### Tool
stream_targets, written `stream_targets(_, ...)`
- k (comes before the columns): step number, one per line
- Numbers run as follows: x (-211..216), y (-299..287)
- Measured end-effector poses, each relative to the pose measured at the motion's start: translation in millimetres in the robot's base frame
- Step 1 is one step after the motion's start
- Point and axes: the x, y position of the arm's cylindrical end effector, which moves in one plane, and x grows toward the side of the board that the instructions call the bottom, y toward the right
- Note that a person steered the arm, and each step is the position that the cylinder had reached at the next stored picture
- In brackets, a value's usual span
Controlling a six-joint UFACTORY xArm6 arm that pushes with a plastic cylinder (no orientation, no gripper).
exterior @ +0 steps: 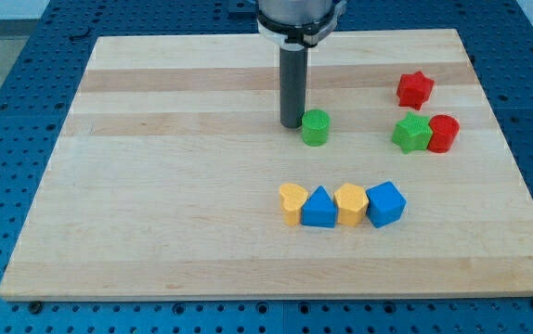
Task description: Move the green circle above the green star
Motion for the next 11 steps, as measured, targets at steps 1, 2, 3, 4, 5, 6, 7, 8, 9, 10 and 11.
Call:
stream_targets(1,6,-30)
stream_targets(2,23,-51)
stream_targets(3,33,-44)
stream_targets(4,27,-11)
stream_targets(5,16,35)
stream_targets(6,10,65)
stream_targets(7,10,64)
stream_targets(8,8,70)
stream_targets(9,-8,96)
stream_targets(10,-18,117)
stream_targets(11,-13,116)
